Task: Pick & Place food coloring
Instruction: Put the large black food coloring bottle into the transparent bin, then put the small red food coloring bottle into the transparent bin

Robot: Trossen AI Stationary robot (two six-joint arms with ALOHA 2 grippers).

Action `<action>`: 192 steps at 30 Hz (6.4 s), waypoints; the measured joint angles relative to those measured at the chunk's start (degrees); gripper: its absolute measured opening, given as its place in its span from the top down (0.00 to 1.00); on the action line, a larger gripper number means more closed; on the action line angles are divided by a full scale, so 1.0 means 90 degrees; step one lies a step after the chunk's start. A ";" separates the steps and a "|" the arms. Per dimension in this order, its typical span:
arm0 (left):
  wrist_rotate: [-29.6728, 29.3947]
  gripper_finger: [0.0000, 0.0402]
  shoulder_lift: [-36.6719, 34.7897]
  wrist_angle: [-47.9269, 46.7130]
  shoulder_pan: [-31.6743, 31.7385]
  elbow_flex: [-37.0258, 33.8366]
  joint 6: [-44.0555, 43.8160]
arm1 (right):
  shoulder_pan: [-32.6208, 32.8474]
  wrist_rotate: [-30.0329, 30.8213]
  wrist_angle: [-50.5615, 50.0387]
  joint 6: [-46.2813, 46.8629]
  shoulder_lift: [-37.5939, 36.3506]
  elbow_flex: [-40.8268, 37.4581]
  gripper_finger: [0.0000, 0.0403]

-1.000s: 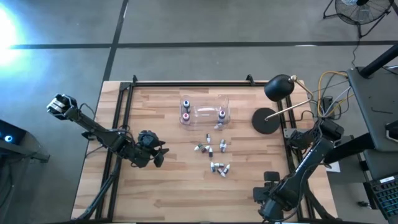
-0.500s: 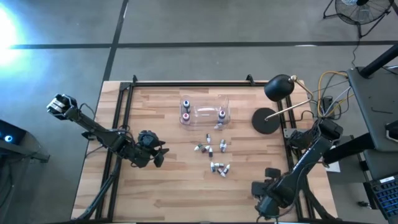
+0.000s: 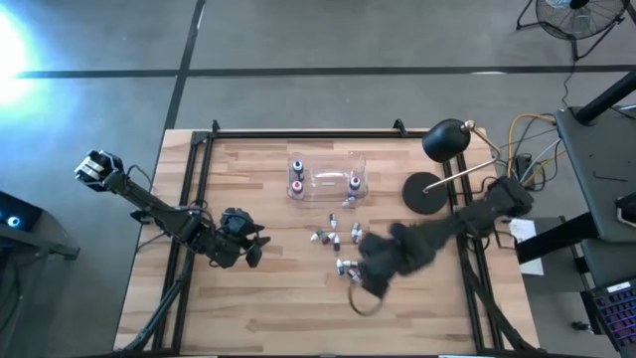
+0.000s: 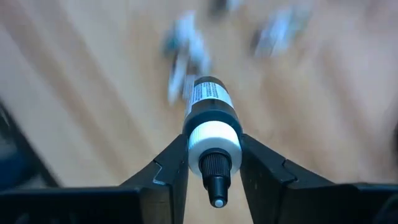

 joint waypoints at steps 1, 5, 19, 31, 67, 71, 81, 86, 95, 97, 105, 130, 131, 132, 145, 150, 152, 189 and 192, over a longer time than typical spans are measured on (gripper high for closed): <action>0.0000 0.54 0.0000 0.0002 0.0000 0.0000 -0.0002 | -0.0176 0.0279 0.0026 -0.0282 0.0000 0.0256 0.74; 0.0002 0.54 0.0000 -0.0001 0.0000 0.0000 -0.0031 | -0.0870 0.1118 -0.0238 -0.1248 0.0337 0.1318 0.74; -0.0088 0.54 0.0000 0.0003 0.0000 -0.0012 -0.0325 | -0.3267 0.1823 -0.1848 -0.2541 0.2709 0.4202 0.74; -0.0090 0.54 0.0000 0.0007 0.0000 -0.0012 -0.0685 | -0.4524 0.0562 -0.1817 -0.2169 0.3652 0.4523 0.74; -0.0090 0.54 0.0000 0.0027 -0.0010 -0.0012 -0.0852 | -0.5157 0.0012 -0.1818 -0.2579 0.3916 0.3887 0.62; -0.0092 0.54 0.0000 0.0027 -0.0010 -0.0012 -0.0845 | -0.5143 0.0374 -0.1860 -0.2709 0.3827 0.3887 0.60; -0.0092 0.54 0.0000 0.0024 -0.0012 -0.0012 -0.0699 | -0.5074 0.0917 -0.1859 -0.2747 0.3621 0.3914 0.54; -0.0092 0.54 0.0000 0.0022 -0.0011 -0.0012 -0.0670 | -0.4848 0.1607 -0.1830 -0.3090 0.3331 0.4165 0.54; -0.0091 0.54 0.0000 0.0019 -0.0011 -0.0012 -0.0491 | -0.3567 0.1381 -0.1862 -0.3335 0.2478 0.4514 0.54; -0.0092 0.54 0.0000 0.0011 -0.0012 -0.0012 -0.0492 | -0.3052 0.0753 -0.1848 -0.3389 0.2301 0.4467 0.54; -0.0107 0.54 0.0000 -0.0015 -0.0012 -0.0012 -0.0130 | -0.0910 0.0458 -0.1859 -0.5108 0.2069 0.3523 0.54; 0.0196 0.54 -0.0002 0.0005 -0.0012 -0.0015 -0.0372 | 0.0151 -0.0356 0.2043 -0.6425 0.1712 -0.1186 0.53; 0.0194 0.54 -0.0002 0.0007 -0.0010 -0.0015 -0.0416 | 0.0121 -0.0351 0.2116 -0.6358 0.1712 -0.1231 0.53; 0.0199 0.54 -0.0002 0.0005 -0.0012 -0.0015 -0.0466 | 0.0089 -0.0351 0.2164 -0.6327 0.1711 -0.1262 0.53; 0.0198 0.54 -0.0002 0.0005 -0.0011 -0.0015 -0.0747 | -0.0253 -0.0488 0.2729 -0.6562 0.1693 -0.1783 0.54; 0.0199 0.54 -0.0002 0.0005 -0.0012 -0.0015 -0.0755 | -0.0417 -0.0791 0.2696 -0.6521 0.1688 -0.1853 0.54; 0.0199 0.54 -0.0002 0.0005 -0.0011 -0.0015 -0.0757 | -0.0424 -0.0800 0.2637 -0.6406 0.1625 -0.1867 0.54; -0.0164 0.54 -0.0001 0.0000 0.0036 -0.0015 -0.0541 | -0.0099 -0.0846 0.3760 0.0112 0.0487 -0.3699 0.54; -0.0165 0.54 -0.0002 0.0006 0.0044 -0.0015 -0.0578 | -0.0099 -0.0754 0.3689 0.0327 0.0512 -0.3629 0.58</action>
